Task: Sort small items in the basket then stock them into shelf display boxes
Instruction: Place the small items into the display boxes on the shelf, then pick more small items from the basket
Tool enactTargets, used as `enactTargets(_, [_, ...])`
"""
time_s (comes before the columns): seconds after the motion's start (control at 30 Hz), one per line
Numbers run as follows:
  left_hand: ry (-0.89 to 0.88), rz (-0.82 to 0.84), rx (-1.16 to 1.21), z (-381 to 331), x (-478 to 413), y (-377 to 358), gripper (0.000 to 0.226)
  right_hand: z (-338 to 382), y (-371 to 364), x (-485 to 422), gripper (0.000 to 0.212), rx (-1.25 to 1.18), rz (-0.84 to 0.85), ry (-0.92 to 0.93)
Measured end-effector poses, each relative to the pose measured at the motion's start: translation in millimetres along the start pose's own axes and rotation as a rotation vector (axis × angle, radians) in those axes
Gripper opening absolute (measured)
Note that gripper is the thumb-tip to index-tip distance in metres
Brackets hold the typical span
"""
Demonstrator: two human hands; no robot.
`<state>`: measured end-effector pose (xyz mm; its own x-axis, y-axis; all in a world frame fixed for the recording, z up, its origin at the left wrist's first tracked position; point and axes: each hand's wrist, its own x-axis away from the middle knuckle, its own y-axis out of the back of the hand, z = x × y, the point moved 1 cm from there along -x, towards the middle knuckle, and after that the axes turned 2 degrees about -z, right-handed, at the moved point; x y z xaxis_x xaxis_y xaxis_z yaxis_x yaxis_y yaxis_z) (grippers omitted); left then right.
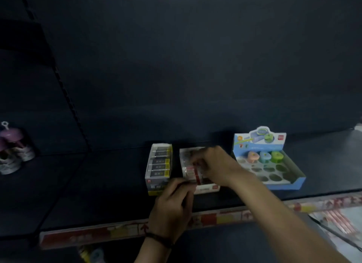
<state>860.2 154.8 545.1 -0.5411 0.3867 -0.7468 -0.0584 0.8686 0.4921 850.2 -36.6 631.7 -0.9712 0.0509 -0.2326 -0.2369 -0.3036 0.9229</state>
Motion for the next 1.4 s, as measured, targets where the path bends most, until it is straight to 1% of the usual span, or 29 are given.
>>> enactTargets(0.13, [-0.107,-0.077,0.138,-27.5,8.0,3.6,0.010,-9.3,11.4,74.0,0.035,-0.225,-0.289,-0.132])
enactTargets(0.2, [-0.149,-0.018,0.263,-53.0,21.5,-7.8,0.013,-21.6,7.2,124.1,0.031,-0.258,-0.413,-0.261])
enactTargets(0.27, [-0.197,0.186,0.389,-82.2,46.3,-31.3,0.015,-33.4,-4.1,186.6,0.025,-0.225,-0.479,-0.395])
enactTargets(0.3, [-0.222,0.299,0.409,-92.4,59.0,-43.7,0.015,-36.2,-12.3,216.4,0.021,-0.221,-0.471,-0.459])
enactTargets(0.4, [-0.286,0.669,0.456,-131.2,112.7,-93.2,0.014,-41.8,-43.2,339.2,0.017,-0.228,-0.392,-0.743])
enactTargets(0.47, [-0.295,0.904,0.416,-149.7,147.0,-119.1,0.014,-37.3,-63.8,412.2,0.014,-0.225,-0.301,-0.934])
enactTargets(0.57, [-0.423,1.246,0.427,-199.7,207.3,-149.1,0.013,-17.4,-89.2,539.4,0.015,-0.294,-0.242,-1.304])
enactTargets(0.67, [-0.548,1.453,0.427,-250.9,261.4,-169.6,0.010,6.0,-114.1,648.2,0.018,-0.344,-0.279,-1.580])
enactTargets(0.77, [-0.646,1.605,0.396,-303.7,314.3,-185.8,0.011,24.9,-133.2,736.8,0.020,-0.419,-0.325,-1.787])
enactTargets(0.83, [-0.670,1.674,0.376,-337.3,348.6,-199.5,0.011,29.3,-147.1,791.7,0.020,-0.523,-0.374,-1.913])
enactTargets(0.9, [-0.712,1.751,0.334,-370.8,389.7,-219.6,0.012,26.3,-161.2,848.6,0.015,-0.593,-0.476,-2.017])
enactTargets(1.0, [-0.719,1.844,0.271,-414.4,450.6,-251.4,0.011,13.1,-191.8,922.5,0.012,-0.689,-0.607,-2.132])
enactTargets(1.13, [-0.698,1.916,0.209,-453.5,545.2,-310.8,0.023,-27.7,-262.3,1004.9,0.012,-0.901,-0.631,-2.228])
enactTargets(1.2, [-0.707,1.940,0.156,-465.9,600.8,-346.3,0.030,-52.6,-310.7,1042.2,0.011,-0.991,-0.651,-2.282])
enactTargets(1.3, [-0.617,1.931,0.152,-472.5,681.8,-395.3,0.039,-93.0,-391.0,1081.0,0.009,-1.061,-0.663,-2.329])
enactTargets(1.37, [-0.553,1.864,0.194,-472.1,742.8,-431.5,0.046,-126.9,-458.9,1105.3,0.006,-1.080,-0.660,-2.365])
enactTargets(1.4, [-0.520,1.827,0.205,-467.6,775.7,-449.6,0.051,-145.0,-495.8,1115.4,0.008,-1.101,-0.649,-2.383])
